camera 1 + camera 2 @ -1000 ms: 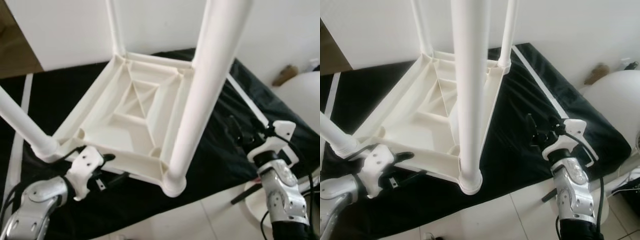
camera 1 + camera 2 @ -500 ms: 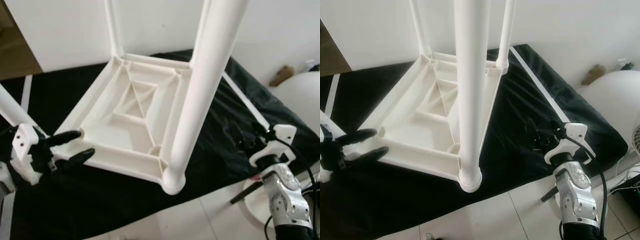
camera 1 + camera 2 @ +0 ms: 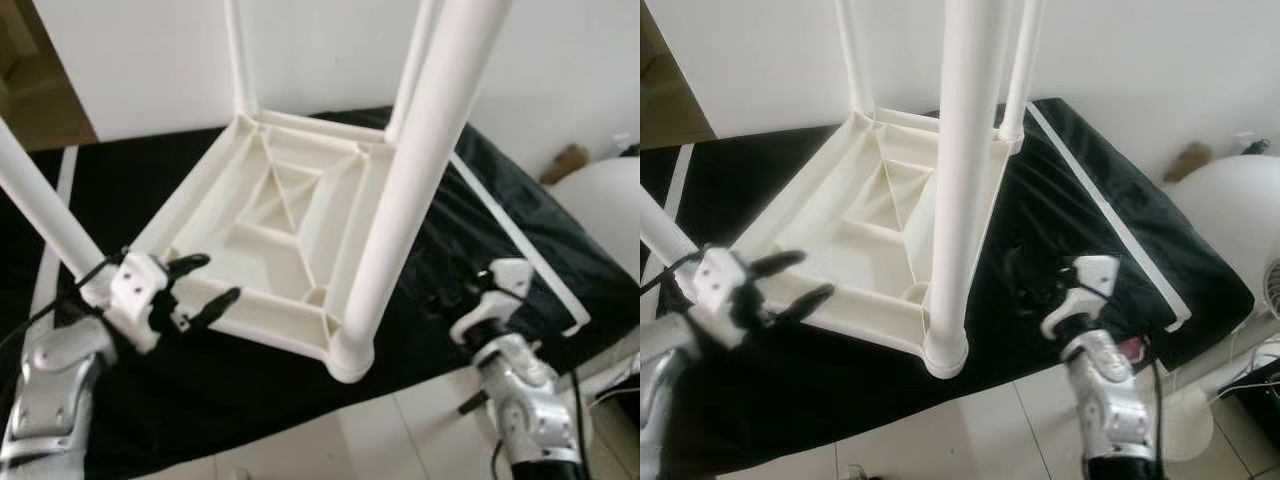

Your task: Building children table

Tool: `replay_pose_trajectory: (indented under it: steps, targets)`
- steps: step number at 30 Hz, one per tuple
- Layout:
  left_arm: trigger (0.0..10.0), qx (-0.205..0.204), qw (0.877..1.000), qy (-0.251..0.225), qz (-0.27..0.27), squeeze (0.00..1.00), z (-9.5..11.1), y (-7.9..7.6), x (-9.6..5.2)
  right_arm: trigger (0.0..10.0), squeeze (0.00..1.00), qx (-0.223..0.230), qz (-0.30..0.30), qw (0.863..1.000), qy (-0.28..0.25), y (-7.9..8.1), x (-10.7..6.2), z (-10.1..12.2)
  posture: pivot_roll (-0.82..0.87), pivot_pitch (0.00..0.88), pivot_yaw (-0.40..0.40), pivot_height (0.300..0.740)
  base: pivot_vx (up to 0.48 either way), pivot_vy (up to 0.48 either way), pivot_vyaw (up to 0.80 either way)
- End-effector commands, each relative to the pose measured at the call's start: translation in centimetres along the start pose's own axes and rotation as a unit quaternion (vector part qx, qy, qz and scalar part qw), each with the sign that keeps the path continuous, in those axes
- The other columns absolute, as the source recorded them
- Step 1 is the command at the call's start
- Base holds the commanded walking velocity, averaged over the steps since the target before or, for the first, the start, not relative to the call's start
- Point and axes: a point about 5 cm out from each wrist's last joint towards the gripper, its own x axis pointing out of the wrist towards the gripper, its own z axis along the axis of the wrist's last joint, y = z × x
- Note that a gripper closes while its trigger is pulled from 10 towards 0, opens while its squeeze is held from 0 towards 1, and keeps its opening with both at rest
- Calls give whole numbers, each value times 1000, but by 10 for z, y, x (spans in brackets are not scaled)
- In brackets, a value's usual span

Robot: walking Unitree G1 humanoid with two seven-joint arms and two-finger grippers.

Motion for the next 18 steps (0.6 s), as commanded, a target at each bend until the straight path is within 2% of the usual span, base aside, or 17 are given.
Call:
replay_pose_trajectory:
  steps: [1, 3, 5, 6, 8, 9, 11, 12, 14, 18]
  targets:
    - [10000, -13, 985, 7, 171, 0, -3, 24, -9, 10000, 0, -4, 11, 1000, 13, 4, -3, -2, 11, 72, -22, 740, 0, 0, 0]
    - [10000, -6, 981, 5, 193, 0, -2, 33, -9, 10000, 0, -7, 26, 999, 25, 6, -8, -4, 8, 78, -23, 740, 0, 0, 0]
    - [10000, 2, 979, 5, 201, 0, -2, 35, -9, 10000, 0, -9, 31, 999, 30, 7, -9, -5, 8, 82, -25, 740, 0, 0, 0]
    - [10000, 14, 976, 25, 214, 0, -6, 40, -6, 10000, 0, -11, 44, 998, 38, 8, -12, -6, 6, 84, -23, 740, 0, 0, 0]
    - [10000, 50, 970, 60, 229, 0, -11, 45, 0, 10000, 0, -18, 63, 997, 50, 9, -16, -6, 7, 86, -24, 740, 0, 0, 0]
    - [10000, 50, 970, 60, 229, 0, -11, 45, 0, 10000, 0, -18, 63, 997, 50, 9, -16, -6, 7, 86, -24, 740, 0, 0, 0]
    - [10000, 109, 960, 91, 243, 0, -13, 50, 7, 10000, 0, -33, 89, 993, 67, 10, -21, -6, 4, 91, -22, 740, 0, 0, 0]
    - [10000, 118, 957, 103, 244, 0, -15, 51, 9, 10000, 0, -38, 111, 990, 79, 12, -26, -5, -8, 95, -16, 740, 0, 0, 0]
    - [10000, 124, 956, 119, 236, 0, -20, 52, 11, 10000, 0, -53, 155, 981, 101, 14, -37, 1, -15, 97, -12, 740, 0, 0, 0]
    - [10000, 118, 960, 115, 225, 0, -22, 50, 12, 10000, 0, -60, 182, 975, 115, 15, -45, 5, -24, 102, -8, 740, 0, 0, 0]
